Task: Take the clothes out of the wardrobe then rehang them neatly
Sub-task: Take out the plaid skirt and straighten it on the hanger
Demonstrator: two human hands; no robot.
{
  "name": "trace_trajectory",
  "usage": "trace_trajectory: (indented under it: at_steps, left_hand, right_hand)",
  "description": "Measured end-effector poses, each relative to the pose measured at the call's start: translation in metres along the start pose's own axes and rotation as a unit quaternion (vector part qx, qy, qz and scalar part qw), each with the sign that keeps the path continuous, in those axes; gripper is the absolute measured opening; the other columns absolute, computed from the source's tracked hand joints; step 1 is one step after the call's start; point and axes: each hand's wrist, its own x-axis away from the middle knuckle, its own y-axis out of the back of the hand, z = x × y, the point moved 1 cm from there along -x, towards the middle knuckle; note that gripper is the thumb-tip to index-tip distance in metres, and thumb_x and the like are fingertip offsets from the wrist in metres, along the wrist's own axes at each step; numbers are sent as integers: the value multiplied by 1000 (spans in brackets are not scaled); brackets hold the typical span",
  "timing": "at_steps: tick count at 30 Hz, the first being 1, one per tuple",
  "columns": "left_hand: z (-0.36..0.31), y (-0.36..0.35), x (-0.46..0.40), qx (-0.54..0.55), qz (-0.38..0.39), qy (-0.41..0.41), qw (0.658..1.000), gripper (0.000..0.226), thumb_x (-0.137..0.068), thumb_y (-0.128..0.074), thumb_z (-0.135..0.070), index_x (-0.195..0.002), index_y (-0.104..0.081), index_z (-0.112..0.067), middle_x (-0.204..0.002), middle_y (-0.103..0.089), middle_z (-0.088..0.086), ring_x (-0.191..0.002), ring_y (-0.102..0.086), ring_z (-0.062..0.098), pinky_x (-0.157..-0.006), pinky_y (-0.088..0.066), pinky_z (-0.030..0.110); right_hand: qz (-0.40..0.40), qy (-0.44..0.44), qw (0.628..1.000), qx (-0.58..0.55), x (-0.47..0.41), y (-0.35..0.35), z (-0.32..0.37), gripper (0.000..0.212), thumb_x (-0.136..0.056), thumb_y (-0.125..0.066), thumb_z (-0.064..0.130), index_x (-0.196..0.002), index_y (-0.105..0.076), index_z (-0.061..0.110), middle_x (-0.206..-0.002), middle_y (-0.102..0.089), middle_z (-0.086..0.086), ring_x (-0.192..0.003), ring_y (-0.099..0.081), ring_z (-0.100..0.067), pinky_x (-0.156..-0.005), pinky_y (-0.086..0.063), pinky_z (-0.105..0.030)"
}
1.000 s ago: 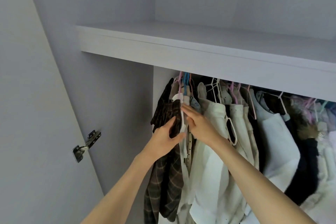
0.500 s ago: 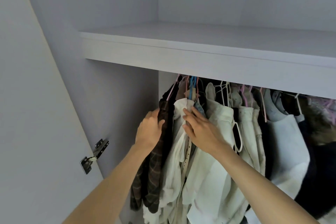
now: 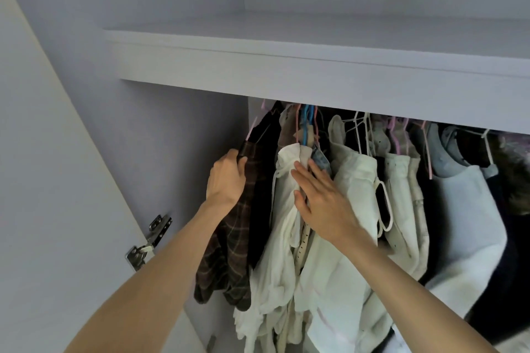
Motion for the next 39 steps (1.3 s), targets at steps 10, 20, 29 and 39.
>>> trace_trajectory:
  at_steps: [10,20,29,39]
  left_hand:
    - [22,20,38,35,-43,-15,998,20,-96,-46,-18,-93,-56,-1,-68,-55,4,-51,-50,14,-49,-41,23]
    - [52,42,169,-21,-63,91,994,27,-96,-44,-28,-107,-58,-7,-87,-63,5,-76,-62,20,-64,-43,21]
    - [27,35,316,-69,-76,218,971,22,-96,-46,-32,-101,-57,-14,-85,-52,-6,-79,-56,20,-61,-32,21]
    - [27,49,448,-33,49,310,949,27,-98,-43,-27,-116,-61,-19,-107,-62,0,-91,-58,14,-83,-46,26]
  right_hand:
    - [-42,-10,998,-37,-1,-10,5,44,-91,-35,26,-123,-58,6,-135,-53,-8,-131,-40,-28,-107,-32,-51]
    - [120,-150,900,-392,-12,-10,108,41,-95,-49,21,-133,-45,4,-122,-53,-4,-106,-55,-14,-88,-41,-20]
    - [328,-342,617,-628,46,-30,190,27,-94,-52,7,-119,-51,-2,-81,-54,-10,-68,-56,-15,-62,-51,-25]
    - [475,-286,683,-476,175,-20,190,11,-90,-58,9,-100,-62,7,-78,-64,-9,-50,-38,-11,-44,-36,-18]
